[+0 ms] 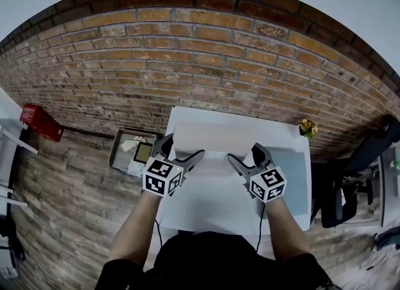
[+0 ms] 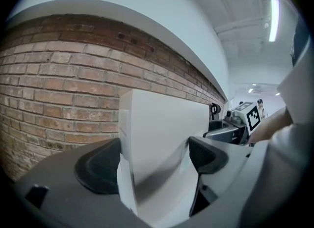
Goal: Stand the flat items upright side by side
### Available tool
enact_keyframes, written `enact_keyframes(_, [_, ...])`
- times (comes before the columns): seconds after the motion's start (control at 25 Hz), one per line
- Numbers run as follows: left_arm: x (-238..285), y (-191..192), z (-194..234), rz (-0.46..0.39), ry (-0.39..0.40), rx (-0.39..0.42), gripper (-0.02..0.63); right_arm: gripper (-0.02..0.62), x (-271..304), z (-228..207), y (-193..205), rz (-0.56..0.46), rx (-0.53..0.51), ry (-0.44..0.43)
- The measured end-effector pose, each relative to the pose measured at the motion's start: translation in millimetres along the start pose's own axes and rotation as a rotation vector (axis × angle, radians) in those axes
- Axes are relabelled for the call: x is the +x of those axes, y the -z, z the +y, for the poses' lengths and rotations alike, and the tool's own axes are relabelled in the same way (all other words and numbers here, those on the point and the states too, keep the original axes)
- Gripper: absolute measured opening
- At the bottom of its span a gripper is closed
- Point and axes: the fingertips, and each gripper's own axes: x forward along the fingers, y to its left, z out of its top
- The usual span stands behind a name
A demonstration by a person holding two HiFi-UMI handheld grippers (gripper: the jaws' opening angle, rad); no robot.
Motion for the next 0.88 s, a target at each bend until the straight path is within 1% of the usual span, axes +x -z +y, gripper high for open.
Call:
enact_keyframes(0.2, [-8,3,-7,0.008,0.035,0.033,0.463,0.314,-19,6,3,-0.003,0.017,-0.051])
enact_keyframes(0.4, [-17,5,-10,0.003,0.065,0.012,0.463,0.318,-25,10,4,0.011,0.031,-0.062])
enact_keyframes(0.56, [-20,5,-11,0.015,0.088,0.001,0.451,0.330,-27,10,4,0.017,0.042,-0.072])
enact_keyframes(0.88, [-29,9,-5,0.010,0.067,-0.019,0.451,0.347,-27,9,3,0.034,0.044,-0.083])
